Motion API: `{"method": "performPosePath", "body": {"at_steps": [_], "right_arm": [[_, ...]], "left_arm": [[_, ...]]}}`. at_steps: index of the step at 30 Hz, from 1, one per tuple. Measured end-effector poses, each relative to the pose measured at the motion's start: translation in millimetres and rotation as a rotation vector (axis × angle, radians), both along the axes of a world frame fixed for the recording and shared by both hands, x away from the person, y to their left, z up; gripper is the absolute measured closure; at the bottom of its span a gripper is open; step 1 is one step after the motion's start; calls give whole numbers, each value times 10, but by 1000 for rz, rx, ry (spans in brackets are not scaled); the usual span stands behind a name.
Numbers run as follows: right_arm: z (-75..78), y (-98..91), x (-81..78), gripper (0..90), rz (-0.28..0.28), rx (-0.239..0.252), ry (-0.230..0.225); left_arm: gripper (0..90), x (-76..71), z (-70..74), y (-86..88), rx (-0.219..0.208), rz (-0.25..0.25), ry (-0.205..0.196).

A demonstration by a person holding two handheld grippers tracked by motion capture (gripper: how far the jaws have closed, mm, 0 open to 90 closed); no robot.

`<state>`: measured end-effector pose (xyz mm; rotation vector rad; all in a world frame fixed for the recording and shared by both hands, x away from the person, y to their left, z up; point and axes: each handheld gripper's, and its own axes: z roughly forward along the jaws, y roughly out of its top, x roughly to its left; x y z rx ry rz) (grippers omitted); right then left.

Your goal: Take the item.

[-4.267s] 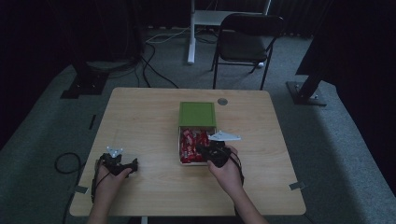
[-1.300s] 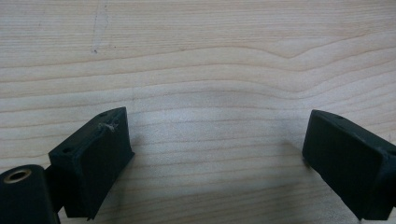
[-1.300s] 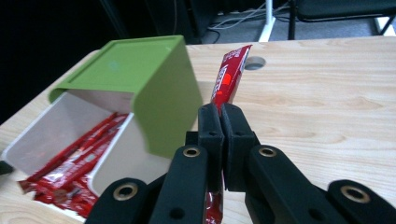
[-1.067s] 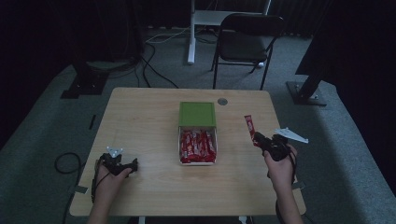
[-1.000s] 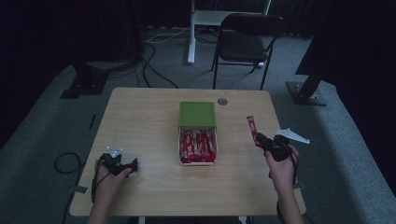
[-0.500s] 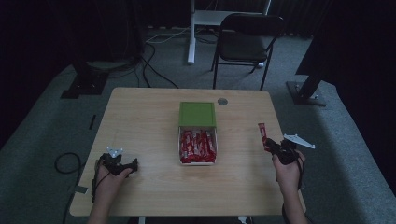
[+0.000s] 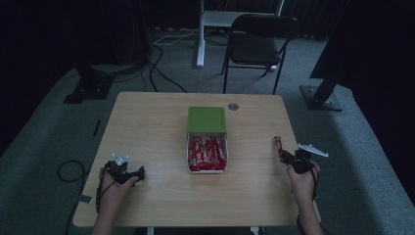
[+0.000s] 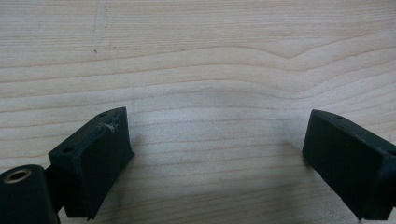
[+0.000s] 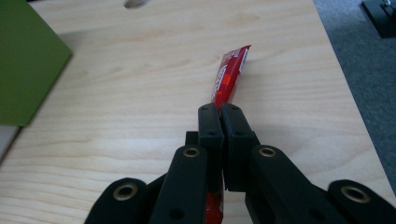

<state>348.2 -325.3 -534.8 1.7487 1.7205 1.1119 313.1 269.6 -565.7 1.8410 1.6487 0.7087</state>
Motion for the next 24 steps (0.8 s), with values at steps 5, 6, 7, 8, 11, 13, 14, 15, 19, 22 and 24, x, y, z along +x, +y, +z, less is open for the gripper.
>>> {"method": "performPosePath", "body": {"at_steps": [5,6,7,8,11,13,14,15,19,22,24], "right_arm": [[-108,-7,23,878,-2,-9,42],[-121,-3,24,878,-2,-16,45],[-129,3,28,878,0,-25,51],[-139,6,32,877,1,-30,56],[-181,17,48,878,1,-45,79],[-208,20,52,878,0,-44,89],[-222,18,54,878,-1,-46,92],[-235,17,57,878,0,-46,98],[-243,15,60,877,-3,-51,100],[-240,10,63,863,0,-49,106],[-239,6,63,842,-5,-53,107]], "left_arm": [[86,0,0,0,0,0,0],[86,0,0,0,0,0,0],[86,0,0,0,0,0,0],[85,0,0,0,0,0,0],[86,0,0,0,0,0,0],[86,0,0,0,0,0,0],[86,0,0,0,0,0,0],[86,0,0,0,0,0,0],[86,0,0,0,0,0,0],[85,0,0,0,0,0,0],[86,0,0,0,0,0,0]]}}
